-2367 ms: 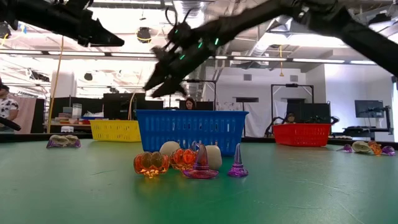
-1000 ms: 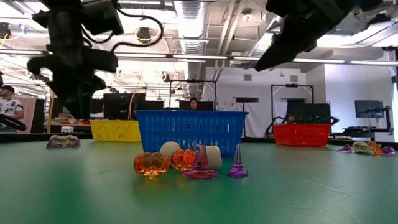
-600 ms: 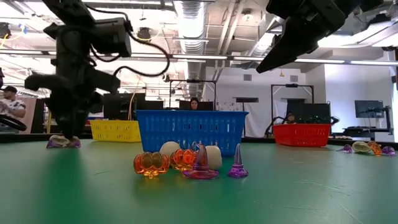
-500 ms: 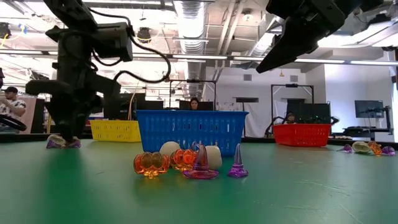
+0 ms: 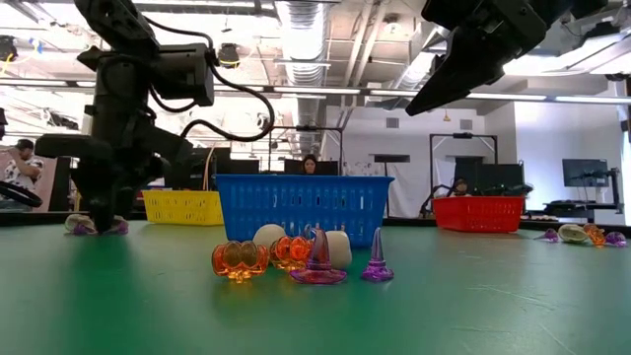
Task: Sort Halloween decoration
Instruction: Put the white skull toy into the blue bin
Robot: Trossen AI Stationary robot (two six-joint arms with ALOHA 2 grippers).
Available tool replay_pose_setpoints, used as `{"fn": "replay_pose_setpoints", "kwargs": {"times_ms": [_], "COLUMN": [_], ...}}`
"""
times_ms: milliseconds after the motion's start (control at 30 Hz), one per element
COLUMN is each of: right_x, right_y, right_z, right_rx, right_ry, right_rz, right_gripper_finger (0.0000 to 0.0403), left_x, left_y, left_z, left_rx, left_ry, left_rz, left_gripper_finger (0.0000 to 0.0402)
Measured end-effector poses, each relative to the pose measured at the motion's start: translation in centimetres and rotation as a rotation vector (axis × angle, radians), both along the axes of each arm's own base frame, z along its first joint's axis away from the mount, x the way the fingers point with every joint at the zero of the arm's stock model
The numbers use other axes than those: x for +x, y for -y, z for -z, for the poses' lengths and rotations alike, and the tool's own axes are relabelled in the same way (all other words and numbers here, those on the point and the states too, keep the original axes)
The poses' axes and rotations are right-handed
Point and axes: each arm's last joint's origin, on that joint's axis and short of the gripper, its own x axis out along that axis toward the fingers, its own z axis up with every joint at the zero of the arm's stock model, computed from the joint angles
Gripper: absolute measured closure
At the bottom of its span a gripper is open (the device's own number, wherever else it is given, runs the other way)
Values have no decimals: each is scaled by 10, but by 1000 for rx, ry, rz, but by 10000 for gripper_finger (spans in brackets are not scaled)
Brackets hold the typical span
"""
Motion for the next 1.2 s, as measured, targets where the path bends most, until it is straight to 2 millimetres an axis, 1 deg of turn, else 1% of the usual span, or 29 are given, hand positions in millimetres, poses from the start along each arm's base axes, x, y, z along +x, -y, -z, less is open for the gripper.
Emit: {"fn": "replay_pose_setpoints", "kwargs": {"times_ms": [200,267,333,400,467,567,633,733,833,900,1033,1133,1200], "right_x": [0,0,0,0,0,0,0,0,0,0,0,0,0], "right_y": [0,0,0,0,0,0,0,0,0,0,0,0,0], "right_z": [0,0,0,0,0,0,0,0,0,0,0,0,0], "right_rx": [2,2,2,2,2,3,3,3,10,10,10,10,11], "right_ry": [0,-1,-1,-1,-1,1,1,3,6,5,6,6,7], "right_rz": [1,1,1,1,1,1,1,1,5,5,5,6,6], "right_gripper_finger": [227,227,227,227,227,227,227,227,227,227,227,227,227], "left_x": [9,14,24,35,52,74,85,96,103,107,110,110,110], "left_y": [-1,-1,-1,2,7,18,25,32,34,33,31,32,32], "left_z": [-10,-18,-28,-39,-51,-70,-76,-74,-63,-55,-46,-44,-47], "left_rx": [8,-6,-53,-119,-168,-178,-151,-126,-100,-62,-27,-30,-30], "left_ry": [36,59,123,219,385,669,802,877,870,845,809,801,811], "left_rz": [18,22,39,83,152,291,373,432,427,382,346,348,350], "left_gripper_finger": [346,347,347,346,337,326,327,333,329,315,273,243,228]}}
